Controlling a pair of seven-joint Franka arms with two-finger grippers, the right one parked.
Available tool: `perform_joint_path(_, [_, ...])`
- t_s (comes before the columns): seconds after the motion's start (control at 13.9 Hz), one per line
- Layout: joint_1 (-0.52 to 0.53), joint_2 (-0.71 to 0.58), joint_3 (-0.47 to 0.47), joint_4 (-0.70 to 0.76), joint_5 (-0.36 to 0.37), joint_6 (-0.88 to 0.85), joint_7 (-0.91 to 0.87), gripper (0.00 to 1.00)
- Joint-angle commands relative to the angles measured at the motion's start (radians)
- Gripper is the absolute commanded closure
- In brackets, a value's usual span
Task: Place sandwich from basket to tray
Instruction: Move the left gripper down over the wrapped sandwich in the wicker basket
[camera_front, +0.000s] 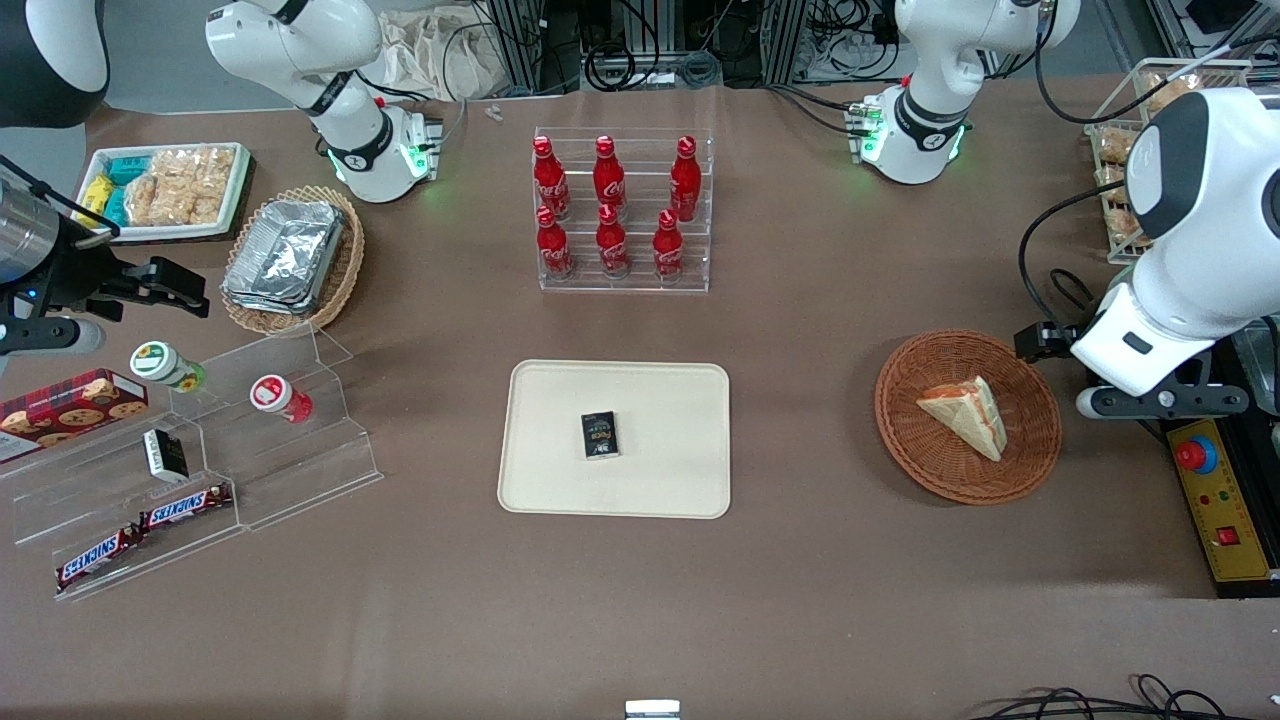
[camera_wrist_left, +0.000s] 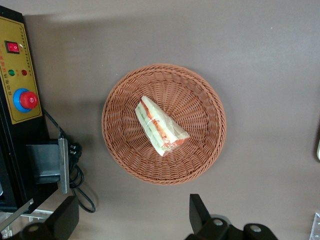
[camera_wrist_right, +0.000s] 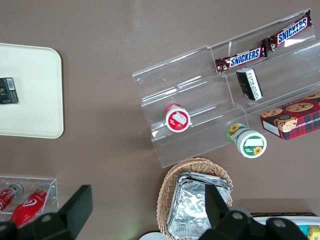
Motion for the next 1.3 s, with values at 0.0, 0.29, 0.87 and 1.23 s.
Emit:
perform_joint_path(0.0, [-0.004,0.021,0.011,0.030,-0.044,-0.007,-0.020,0.01])
perform_joint_path(0.29, [0.039,0.033,0.011,0.032,-0.088,0.016,-0.153,0.01])
perform_joint_path(0.87, [0.051,0.008,0.011,-0.303,-0.085,0.344,-0.638,0.01])
perform_joint_path(1.23, [0.050,0.005,0.011,-0.510,-0.082,0.568,-0.787,0.01])
